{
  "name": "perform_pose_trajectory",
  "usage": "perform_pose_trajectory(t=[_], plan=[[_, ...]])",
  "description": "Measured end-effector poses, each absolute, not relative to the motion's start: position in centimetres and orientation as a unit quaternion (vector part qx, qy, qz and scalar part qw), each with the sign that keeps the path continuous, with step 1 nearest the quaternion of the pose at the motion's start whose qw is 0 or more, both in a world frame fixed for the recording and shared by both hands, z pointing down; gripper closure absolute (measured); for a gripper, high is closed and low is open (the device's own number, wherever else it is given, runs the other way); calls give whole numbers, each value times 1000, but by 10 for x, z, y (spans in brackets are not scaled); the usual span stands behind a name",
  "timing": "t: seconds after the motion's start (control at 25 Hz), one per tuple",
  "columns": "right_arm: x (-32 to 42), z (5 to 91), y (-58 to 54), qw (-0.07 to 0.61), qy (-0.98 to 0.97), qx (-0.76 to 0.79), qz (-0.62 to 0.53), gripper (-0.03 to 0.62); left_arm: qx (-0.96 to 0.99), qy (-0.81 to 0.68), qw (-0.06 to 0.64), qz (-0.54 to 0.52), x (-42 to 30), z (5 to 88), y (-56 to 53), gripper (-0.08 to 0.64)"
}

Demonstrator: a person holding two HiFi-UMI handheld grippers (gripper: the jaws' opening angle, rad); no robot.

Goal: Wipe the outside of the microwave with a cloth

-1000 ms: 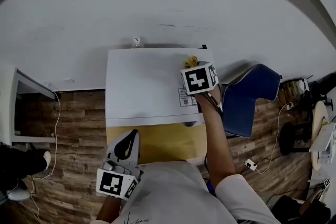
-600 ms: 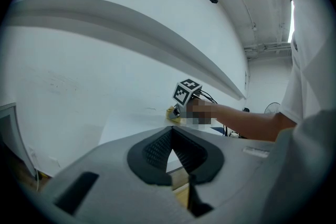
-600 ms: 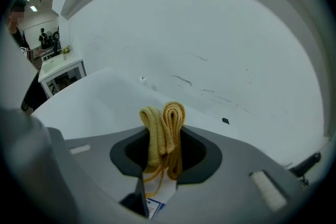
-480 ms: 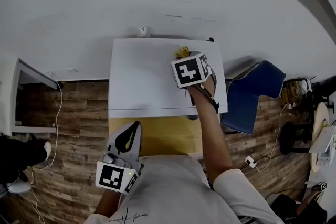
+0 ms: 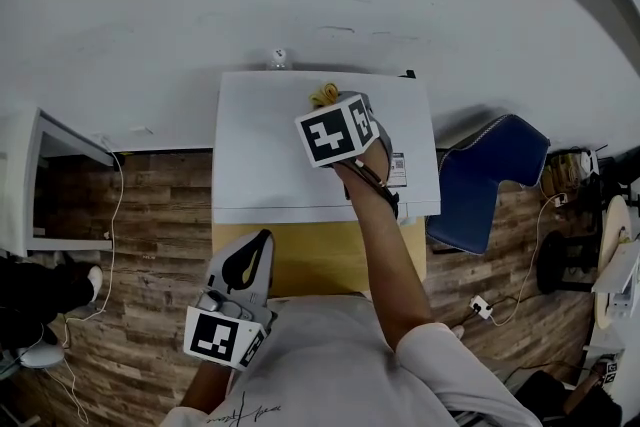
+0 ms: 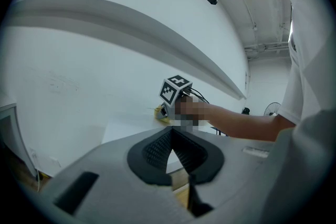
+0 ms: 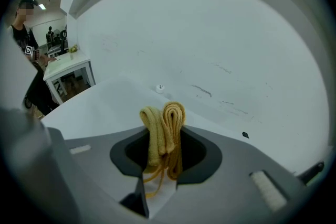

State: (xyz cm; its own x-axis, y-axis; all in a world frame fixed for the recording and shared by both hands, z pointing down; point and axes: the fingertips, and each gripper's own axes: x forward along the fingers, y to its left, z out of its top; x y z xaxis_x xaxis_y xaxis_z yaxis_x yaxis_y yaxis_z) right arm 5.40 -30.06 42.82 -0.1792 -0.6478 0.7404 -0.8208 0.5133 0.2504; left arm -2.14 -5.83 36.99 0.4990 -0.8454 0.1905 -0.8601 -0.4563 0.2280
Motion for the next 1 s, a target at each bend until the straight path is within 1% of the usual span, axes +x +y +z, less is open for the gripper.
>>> perform_pose_trajectory(t=[0.4, 1.0], plan=[[-13, 428, -292, 415, -790, 444, 83, 474, 849, -503, 157, 28, -31, 374, -62, 565], [-83, 428, -279, 403, -824, 393, 68, 474, 840, -516, 164, 28, -46, 378, -61, 565]])
